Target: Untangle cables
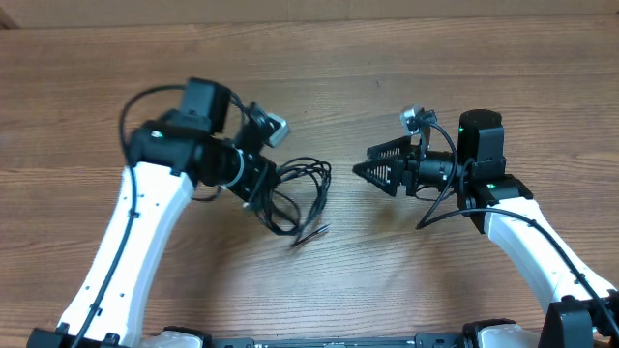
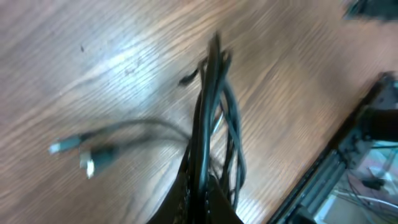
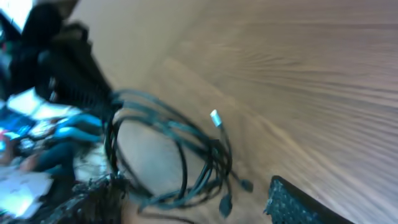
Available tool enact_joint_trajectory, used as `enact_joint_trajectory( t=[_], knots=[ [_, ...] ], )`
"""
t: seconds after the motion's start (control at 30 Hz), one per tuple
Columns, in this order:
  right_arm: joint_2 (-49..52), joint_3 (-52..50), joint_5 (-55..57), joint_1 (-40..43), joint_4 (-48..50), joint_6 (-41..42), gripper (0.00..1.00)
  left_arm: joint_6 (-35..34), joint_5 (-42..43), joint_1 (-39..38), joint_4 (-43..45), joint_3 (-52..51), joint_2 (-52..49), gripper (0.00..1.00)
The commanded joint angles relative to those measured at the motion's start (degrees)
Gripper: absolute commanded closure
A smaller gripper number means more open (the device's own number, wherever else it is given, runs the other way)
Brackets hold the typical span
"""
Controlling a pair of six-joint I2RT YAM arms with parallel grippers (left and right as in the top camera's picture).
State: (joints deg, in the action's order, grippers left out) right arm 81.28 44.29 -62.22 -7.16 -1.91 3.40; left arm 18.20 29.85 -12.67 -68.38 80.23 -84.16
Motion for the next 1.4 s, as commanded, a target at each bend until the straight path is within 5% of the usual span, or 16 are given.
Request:
enact_joint_trajectory(
  t=[0.0,0.33,0.67,1.0,1.17,1.37],
  knots=[
    [0.1,1.4,-8.5,-0.1,0.3,0.0,0.29,5.0,7.8,2.9,-1.7,5.4,0.7,0.96],
    [0.1,1.4,-11.5,-0.1,0.4,0.0,0.34,5.9,18.5,8.6,-3.9,10.8,0.7,0.96],
    [0.1,1.4,-4.4,-0.1,6.2,-0.4,0.6,16.2,24.2,8.7,-10.0,10.8,0.7,0.96],
    [0.1,1.4,-0.5,-0.2,7.6,-0.3,0.6,19.6,31.4,8.5,-11.8,10.8,0.7,0.96],
    [0.1,1.4,-4.9,-0.2,7.7,-0.2,0.57,19.6,31.4,8.5,-11.9,10.8,0.7,0.96],
    [0.1,1.4,-7.3,-0.2,7.7,-0.2,0.27,21.4,33.4,6.1,-11.6,10.8,0.7,0.96]
  ],
)
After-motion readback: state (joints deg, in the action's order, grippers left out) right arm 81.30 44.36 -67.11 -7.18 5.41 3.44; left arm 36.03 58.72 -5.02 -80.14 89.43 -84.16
